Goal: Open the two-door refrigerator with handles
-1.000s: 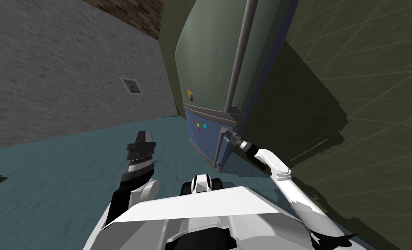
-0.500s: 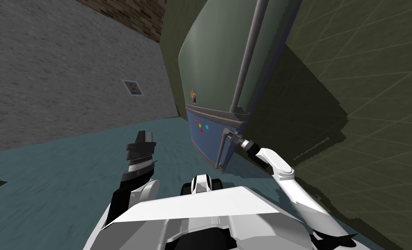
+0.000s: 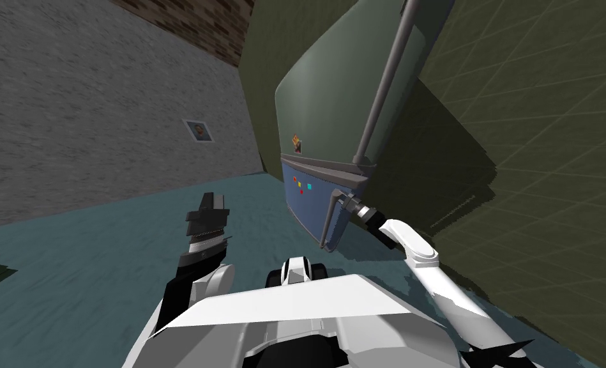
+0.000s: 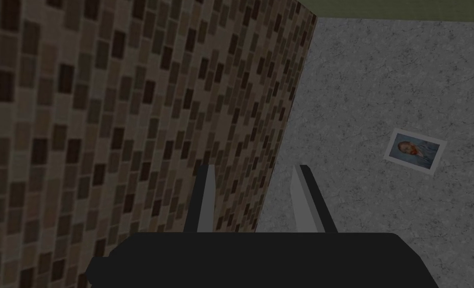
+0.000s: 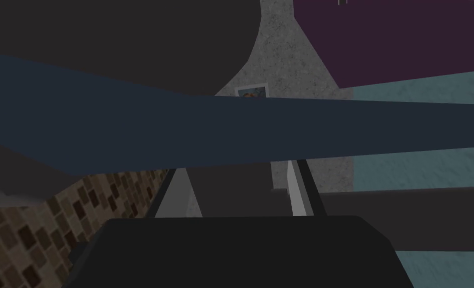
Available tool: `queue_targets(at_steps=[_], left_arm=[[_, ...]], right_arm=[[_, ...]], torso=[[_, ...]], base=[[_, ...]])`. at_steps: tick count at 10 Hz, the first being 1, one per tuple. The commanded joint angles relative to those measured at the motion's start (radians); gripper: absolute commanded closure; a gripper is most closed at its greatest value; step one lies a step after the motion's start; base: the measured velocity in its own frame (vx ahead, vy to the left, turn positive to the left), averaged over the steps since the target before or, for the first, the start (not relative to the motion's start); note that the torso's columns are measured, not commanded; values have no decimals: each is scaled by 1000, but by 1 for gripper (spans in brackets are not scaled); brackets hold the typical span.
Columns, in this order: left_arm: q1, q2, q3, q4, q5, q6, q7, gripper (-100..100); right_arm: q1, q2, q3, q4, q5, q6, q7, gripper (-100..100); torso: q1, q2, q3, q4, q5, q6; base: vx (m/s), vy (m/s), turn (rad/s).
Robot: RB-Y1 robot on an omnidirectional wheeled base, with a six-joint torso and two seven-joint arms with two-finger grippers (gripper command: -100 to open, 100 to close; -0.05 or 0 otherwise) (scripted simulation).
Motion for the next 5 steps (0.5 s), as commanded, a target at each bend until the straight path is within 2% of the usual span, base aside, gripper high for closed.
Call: queue_targets(at_steps=[1, 2, 3, 5], left_arm=[[0, 0, 0, 0, 0, 0, 0, 0], [0, 0, 0, 0, 0, 0, 0, 0], [0, 0, 0, 0, 0, 0, 0, 0], [0, 0, 0, 0, 0, 0, 0, 0]], right_arm=[[11, 3, -17, 7, 4, 29, -4, 100], [19, 0, -29, 9, 9, 51, -10, 100], [19, 0, -29, 9, 9, 51, -10, 100], [35, -4, -52, 14, 19, 94, -23, 100]], torso=[[4, -4, -3, -2, 1, -3], [-1, -3, -3, -2, 0, -4], [-4, 2, 1, -1, -1, -1], [-4, 0, 0, 0, -1, 2]], base=[[-95, 318, -35], [-181, 294, 16], [-104, 269, 8], [-49, 346, -50]])
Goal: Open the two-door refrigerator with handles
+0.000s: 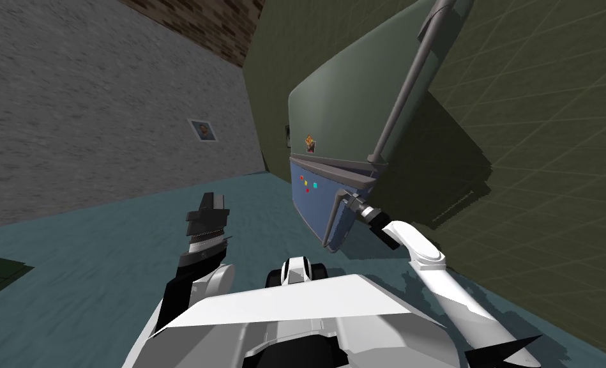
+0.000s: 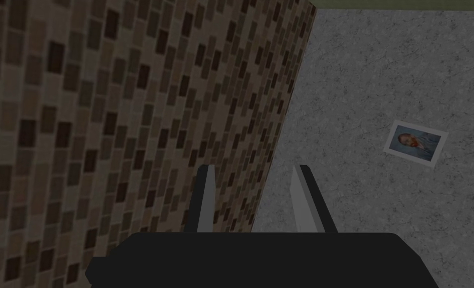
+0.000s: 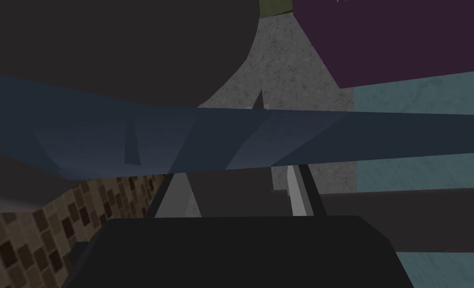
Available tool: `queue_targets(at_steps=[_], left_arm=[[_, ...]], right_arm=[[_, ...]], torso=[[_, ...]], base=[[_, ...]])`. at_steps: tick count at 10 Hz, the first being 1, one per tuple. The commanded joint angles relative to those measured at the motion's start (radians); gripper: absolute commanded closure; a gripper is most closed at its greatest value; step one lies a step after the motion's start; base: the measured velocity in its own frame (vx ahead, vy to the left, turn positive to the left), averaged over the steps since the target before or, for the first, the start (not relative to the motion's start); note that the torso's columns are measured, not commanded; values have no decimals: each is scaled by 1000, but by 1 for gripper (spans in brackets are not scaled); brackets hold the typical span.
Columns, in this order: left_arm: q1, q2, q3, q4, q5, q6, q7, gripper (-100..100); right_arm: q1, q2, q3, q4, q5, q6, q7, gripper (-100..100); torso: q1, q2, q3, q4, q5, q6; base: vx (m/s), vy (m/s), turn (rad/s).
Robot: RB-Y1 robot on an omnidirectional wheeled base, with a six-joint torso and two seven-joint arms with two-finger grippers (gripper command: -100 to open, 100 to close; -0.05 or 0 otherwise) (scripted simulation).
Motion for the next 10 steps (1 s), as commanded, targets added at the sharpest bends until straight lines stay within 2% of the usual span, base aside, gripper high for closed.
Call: queue_targets(at_steps=[1, 4, 6, 7, 8, 9, 10], left_arm=[[0, 0, 0, 0, 0, 0, 0, 0], [0, 0, 0, 0, 0, 0, 0, 0], [0, 0, 0, 0, 0, 0, 0, 0], [0, 0, 0, 0, 0, 0, 0, 0], [0, 0, 0, 0, 0, 0, 0, 0], [0, 0, 0, 0, 0, 0, 0, 0], [0, 0, 0, 0, 0, 0, 0, 0]], right_arm=[[12, -2, -16, 2, 7, 35, -11, 100], [28, -6, -40, 7, 16, 78, -23, 100], [22, -2, -41, 8, 14, 71, -14, 100], [20, -20, -53, 52, 19, 118, -28, 100], [20, -20, -53, 52, 19, 118, -28, 100], [15, -37, -67, 87, 22, 163, -40, 100], [15, -37, -67, 96, 22, 163, -40, 100]], torso=[[1, 2, 1, 0, 1, 0], [-6, 8, 5, 2, -1, 4], [-7, 11, 7, 2, -2, 6], [-14, 11, 7, 4, -2, 6], [-5, 10, 7, 2, -2, 3], [-1, 7, 5, 0, -2, 3], [-1, 2, 2, -1, -2, -2]], base=[[-94, 299, -23], [-76, 300, -10], [-47, 199, -9], [-68, 216, 240], [-79, 251, 147], [-83, 253, 205], [-105, 224, 149]])
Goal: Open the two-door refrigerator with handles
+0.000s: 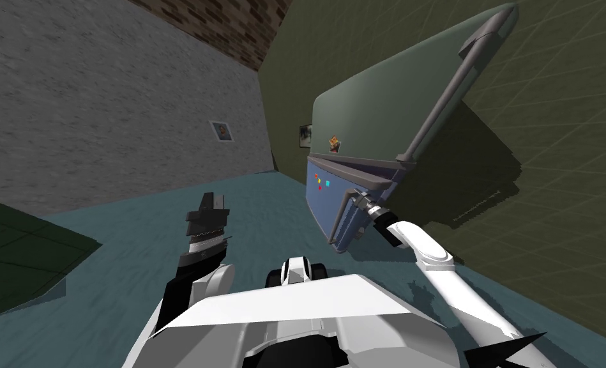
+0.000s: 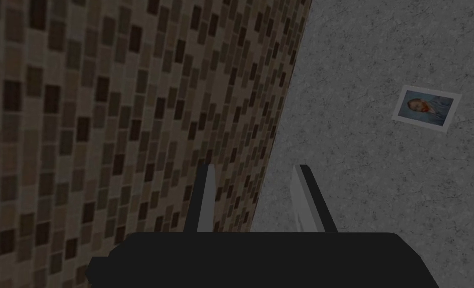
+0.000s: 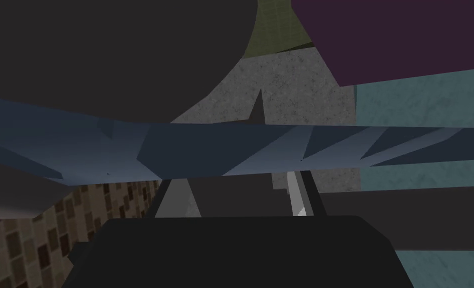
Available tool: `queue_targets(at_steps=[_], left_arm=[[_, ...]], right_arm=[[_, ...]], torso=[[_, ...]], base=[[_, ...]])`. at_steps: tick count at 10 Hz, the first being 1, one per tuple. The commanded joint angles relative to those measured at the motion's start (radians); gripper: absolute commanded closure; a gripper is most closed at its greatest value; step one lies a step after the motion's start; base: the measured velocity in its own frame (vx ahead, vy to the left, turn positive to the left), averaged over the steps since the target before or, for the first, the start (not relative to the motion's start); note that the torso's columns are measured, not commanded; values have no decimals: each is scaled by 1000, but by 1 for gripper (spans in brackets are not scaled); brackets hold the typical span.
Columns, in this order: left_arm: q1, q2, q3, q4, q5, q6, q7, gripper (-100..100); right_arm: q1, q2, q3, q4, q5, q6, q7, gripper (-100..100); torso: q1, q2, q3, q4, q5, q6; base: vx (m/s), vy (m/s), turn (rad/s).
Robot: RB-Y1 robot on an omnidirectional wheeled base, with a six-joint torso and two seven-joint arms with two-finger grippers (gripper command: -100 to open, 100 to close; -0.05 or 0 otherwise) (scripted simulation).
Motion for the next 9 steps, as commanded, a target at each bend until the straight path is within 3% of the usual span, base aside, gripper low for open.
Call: queue_targets(at_steps=[1, 2, 3, 4, 5, 6, 7, 8, 9], left_arm=[[0, 0, 0, 0, 0, 0, 0, 0], [0, 0, 0, 0, 0, 0, 0, 0], [0, 0, 0, 0, 0, 0, 0, 0], [0, 0, 0, 0, 0, 0, 0, 0], [0, 0, 0, 0, 0, 0, 0, 0], [0, 0, 0, 0, 0, 0, 0, 0], [0, 0, 0, 0, 0, 0, 0, 0], [0, 0, 0, 0, 0, 0, 0, 0], [0, 0, 0, 0, 0, 0, 0, 0]], right_arm=[[-3, -19, -44, 82, -11, 44, -9, 100], [-3, -19, -44, 86, -11, 44, -9, 100], [-7, -37, -58, 130, -8, 76, -22, 100], [-7, -37, -58, 130, -8, 90, -22, 100], [-12, -55, -73, 174, -4, 115, -34, 100], [-12, -55, -73, 174, -4, 136, -34, 100], [-16, -73, -87, 217, 0, 166, -46, 100], [-16, -73, -87, 217, 0, 182, -46, 100], [-21, -90, -101, 258, 3, 216, -59, 100]], torso=[[-5, -1, -1, 0, -1, 4], [-4, -1, -1, -1, -2, 4], [-5, -1, -1, -1, -2, 4], [-4, -3, -2, -2, -3, 0], [-8, -4, -3, -1, -2, 2], [-5, -4, -3, -2, -3, -1], [-8, -3, -2, -1, -3, 2], [-7, -1, -1, -1, -3, 2], [-10, 0, 0, 1, -3, 5]], base=[[-71, 275, 256], [-64, 290, 132], [-61, 315, 214], [-26, 264, 128], [-52, 319, 229], [-54, 266, 151], [-61, 282, 273], [-26, 237, 128], [-11, 288, 254]])
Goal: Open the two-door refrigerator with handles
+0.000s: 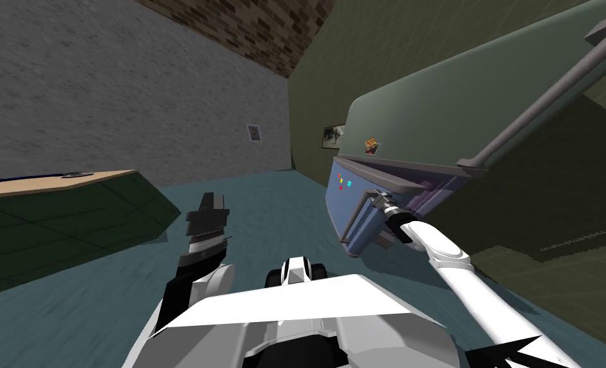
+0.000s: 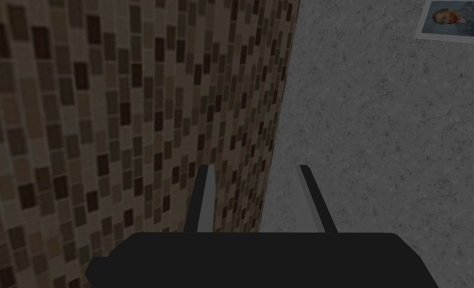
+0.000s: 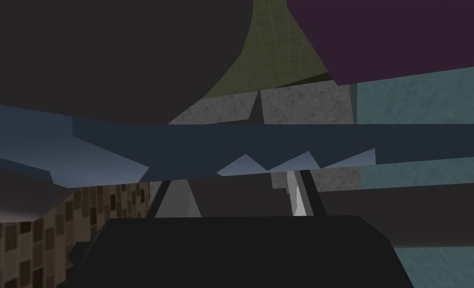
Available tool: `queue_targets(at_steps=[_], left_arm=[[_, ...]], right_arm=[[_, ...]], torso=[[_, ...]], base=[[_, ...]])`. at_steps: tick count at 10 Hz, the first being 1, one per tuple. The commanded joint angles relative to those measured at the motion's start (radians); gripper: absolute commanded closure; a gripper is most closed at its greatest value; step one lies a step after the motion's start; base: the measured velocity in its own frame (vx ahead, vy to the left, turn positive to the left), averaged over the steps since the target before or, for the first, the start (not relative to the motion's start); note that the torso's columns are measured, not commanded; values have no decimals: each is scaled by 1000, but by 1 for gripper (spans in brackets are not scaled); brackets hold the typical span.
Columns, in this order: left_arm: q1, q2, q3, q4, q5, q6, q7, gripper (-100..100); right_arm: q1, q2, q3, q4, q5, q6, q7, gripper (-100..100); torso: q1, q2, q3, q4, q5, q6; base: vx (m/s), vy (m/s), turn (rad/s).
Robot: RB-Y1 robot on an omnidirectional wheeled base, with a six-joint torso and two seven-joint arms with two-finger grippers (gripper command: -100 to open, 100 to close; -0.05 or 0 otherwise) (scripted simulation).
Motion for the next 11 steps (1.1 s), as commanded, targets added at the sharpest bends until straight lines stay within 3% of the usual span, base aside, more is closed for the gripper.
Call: queue_targets(at_steps=[1, 4, 5, 6, 7, 8, 9, 10, 11], left_arm=[[0, 0, 0, 0, 0, 0, 0, 0], [0, 0, 0, 0, 0, 0, 0, 0], [0, 0, 0, 0, 0, 0, 0, 0], [0, 0, 0, 0, 0, 0, 0, 0], [0, 0, 0, 0, 0, 0, 0, 0], [0, 0, 0, 0, 0, 0, 0, 0], [0, 0, 0, 0, 0, 0, 0, 0], [0, 0, 0, 0, 0, 0, 0, 0], [0, 0, 0, 0, 0, 0, 0, 0]], right_arm=[[-5, -22, -9, 54, 3, 62, -17, 100], [-14, -58, -38, 136, 11, 150, -42, 100], [-14, -58, -38, 141, 11, 153, -42, 100], [-19, -75, -52, 174, 14, 199, -54, 100], [-19, -75, -52, 185, 14, 199, -54, 100], [-27, -69, -60, 182, 23, 180, -50, 100], [23, -20, -25, 133, 51, 233, -18, 100], [62, -25, -25, 75, 51, 238, -18, 100], [62, 11, -25, 70, 51, 238, -18, 100]], torso=[[3, -1, 0, -2, -1, -3], [1, 0, -1, 1, 2, -2], [4, 2, 1, 2, 2, -3], [2, 5, 3, 3, 2, 0], [6, 7, 4, 4, 3, 0], [8, 10, 6, 4, 3, 5], [2, 14, 9, 6, 3, 6], [1, 7, 6, 1, -3, 5], [-2, 2, 2, 0, -3, 3]], base=[[-22, 248, 138], [23, 286, 189], [-27, 242, 165], [-22, 287, 280], [21, 254, 150], [26, 98, 26], [181, 28, 94], [225, 28, 40], [119, 22, -34]])
